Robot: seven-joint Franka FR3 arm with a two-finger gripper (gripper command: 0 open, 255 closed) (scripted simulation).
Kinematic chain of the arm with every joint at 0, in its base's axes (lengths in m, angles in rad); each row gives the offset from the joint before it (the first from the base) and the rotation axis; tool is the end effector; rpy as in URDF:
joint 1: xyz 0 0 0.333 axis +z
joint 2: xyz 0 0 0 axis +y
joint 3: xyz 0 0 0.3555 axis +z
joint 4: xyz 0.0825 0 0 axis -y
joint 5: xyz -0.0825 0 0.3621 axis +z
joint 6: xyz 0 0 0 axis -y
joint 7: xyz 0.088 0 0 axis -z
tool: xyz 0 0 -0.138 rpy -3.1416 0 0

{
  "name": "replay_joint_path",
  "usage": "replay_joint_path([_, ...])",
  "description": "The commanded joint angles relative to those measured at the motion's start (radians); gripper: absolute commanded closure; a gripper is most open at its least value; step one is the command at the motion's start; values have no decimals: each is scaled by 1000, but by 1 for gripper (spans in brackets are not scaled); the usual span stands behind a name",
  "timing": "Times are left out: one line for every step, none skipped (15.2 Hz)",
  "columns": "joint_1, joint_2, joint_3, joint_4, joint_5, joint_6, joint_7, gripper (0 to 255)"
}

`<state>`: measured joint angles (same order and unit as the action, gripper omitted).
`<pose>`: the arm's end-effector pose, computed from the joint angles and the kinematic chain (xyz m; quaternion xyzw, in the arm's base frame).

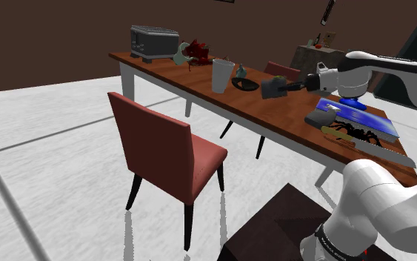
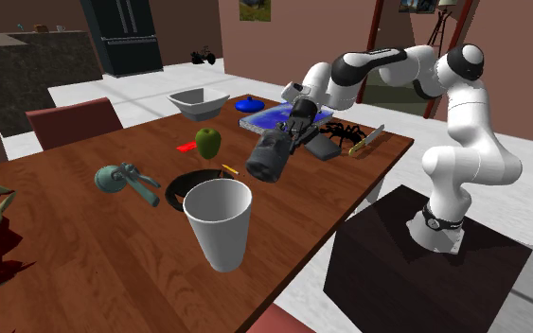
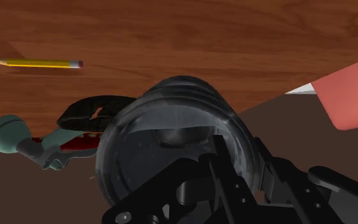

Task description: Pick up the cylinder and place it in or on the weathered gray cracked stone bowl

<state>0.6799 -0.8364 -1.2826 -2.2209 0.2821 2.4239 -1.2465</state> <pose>0.3549 -0.3706 0.5080 -0.8413 -0.1594 -0.4911 0.1600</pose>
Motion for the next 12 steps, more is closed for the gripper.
replay_joint_path([-14, 4, 21, 11, 0, -17, 16, 255])
replay_joint_path([-17, 6, 29, 19, 1, -25, 24, 255])
replay_joint_path([-19, 9, 36, 27, 1, -33, 31, 255])
replay_joint_path([-22, 12, 44, 36, 1, -41, 39, 255])
replay_joint_path([-24, 14, 51, 44, 1, -49, 47, 255])
replay_joint_path([-27, 17, 58, 53, 2, -58, 54, 255])
replay_joint_path([-29, 20, 65, 62, 2, -66, 62, 255])
replay_joint_path([-31, 23, 72, 71, 2, -74, 69, 255])
replay_joint_path([-32, 25, 78, 80, 2, -82, 77, 255])
replay_joint_path([-34, 28, 85, 89, 2, -91, 85, 255])
replay_joint_path([-35, 31, 91, 99, 3, -99, 92, 255])
replay_joint_path([-36, 33, 95, 106, 3, -105, 97, 255])
